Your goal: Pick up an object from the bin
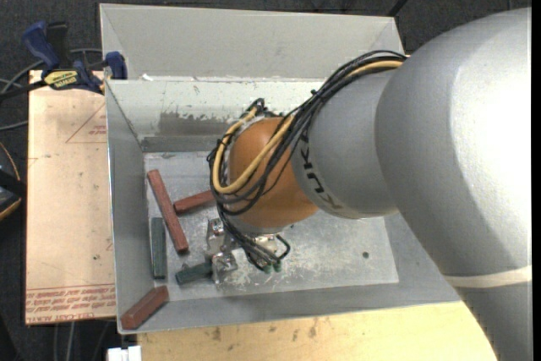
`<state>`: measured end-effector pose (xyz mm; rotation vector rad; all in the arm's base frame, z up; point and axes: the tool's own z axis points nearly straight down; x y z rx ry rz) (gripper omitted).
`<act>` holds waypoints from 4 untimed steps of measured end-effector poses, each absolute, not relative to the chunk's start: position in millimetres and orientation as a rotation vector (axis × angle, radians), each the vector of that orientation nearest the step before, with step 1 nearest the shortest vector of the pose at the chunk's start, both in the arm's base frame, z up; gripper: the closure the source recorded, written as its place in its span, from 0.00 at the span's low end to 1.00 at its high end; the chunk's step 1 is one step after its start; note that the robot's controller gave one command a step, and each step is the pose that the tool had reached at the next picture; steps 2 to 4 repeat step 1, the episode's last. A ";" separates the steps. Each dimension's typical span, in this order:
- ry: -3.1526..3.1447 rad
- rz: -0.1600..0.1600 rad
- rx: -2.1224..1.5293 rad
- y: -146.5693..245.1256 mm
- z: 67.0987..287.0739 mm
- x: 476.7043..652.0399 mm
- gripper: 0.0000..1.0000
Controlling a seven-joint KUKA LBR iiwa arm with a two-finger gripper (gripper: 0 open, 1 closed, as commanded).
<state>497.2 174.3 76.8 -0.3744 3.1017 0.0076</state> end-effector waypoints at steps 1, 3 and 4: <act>3.109 0.004 -0.368 180.3 270.7 526.2 1.00; 3.109 0.004 -0.368 180.3 270.7 526.2 1.00; 3.109 0.004 -0.368 180.3 270.7 526.2 1.00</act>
Offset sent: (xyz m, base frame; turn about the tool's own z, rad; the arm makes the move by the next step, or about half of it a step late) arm 0.0000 0.0000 0.0000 0.0000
